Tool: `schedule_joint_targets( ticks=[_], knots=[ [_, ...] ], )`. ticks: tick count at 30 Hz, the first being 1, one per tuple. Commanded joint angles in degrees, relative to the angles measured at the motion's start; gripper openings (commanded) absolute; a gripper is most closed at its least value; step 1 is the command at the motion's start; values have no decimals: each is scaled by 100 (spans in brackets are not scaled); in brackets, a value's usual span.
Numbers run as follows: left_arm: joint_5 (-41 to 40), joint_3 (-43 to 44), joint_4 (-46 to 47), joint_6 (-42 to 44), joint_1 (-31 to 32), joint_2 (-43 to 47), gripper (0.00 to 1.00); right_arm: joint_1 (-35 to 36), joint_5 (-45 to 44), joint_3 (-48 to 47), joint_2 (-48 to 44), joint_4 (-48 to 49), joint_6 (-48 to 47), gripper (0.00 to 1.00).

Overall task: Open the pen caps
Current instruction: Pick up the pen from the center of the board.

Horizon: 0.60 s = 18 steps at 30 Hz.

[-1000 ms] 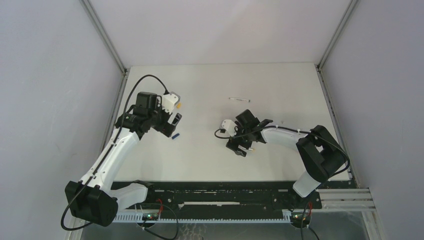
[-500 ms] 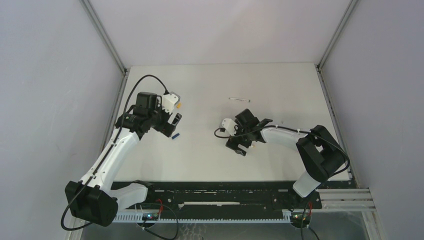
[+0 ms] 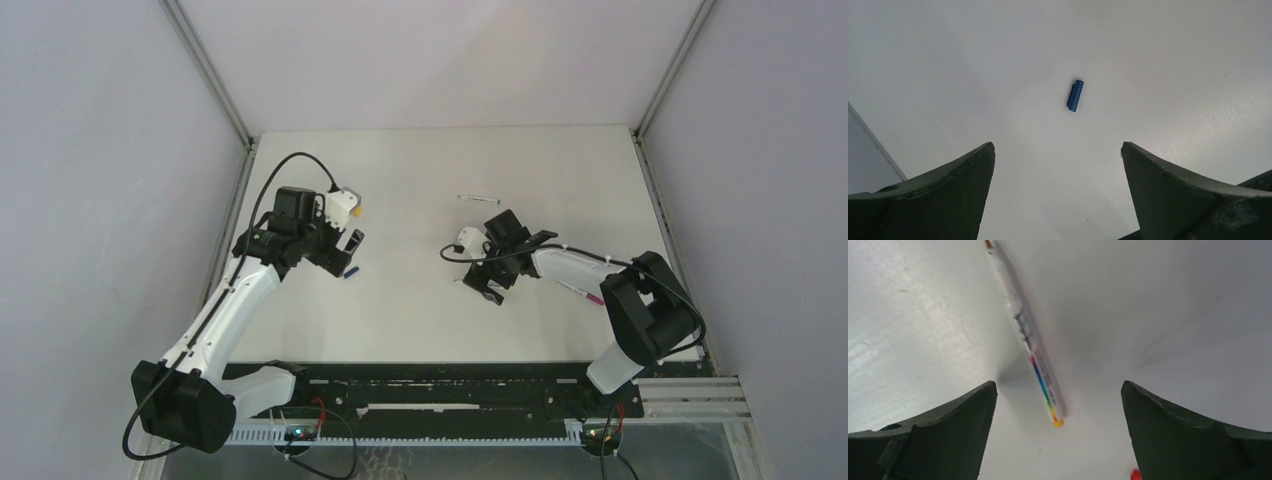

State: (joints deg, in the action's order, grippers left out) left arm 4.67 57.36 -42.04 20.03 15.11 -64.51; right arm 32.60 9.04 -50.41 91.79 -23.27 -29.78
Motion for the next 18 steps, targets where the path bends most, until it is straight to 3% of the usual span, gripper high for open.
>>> schedule_joint_targets(
  ticks=[1,9,18],
  knots=[
    [-23,-89,179,-61,-36,52,100,-386,-194,-472,-499,-408,-155,92],
    [25,-98,188,-59,-40,72,100,-1470,-725,-1036,-486,-1596,-673,87],
    [51,-106,188,-61,-42,128,100,-1715,-1552,-1232,243,-2461,-1090,78]
  ],
)
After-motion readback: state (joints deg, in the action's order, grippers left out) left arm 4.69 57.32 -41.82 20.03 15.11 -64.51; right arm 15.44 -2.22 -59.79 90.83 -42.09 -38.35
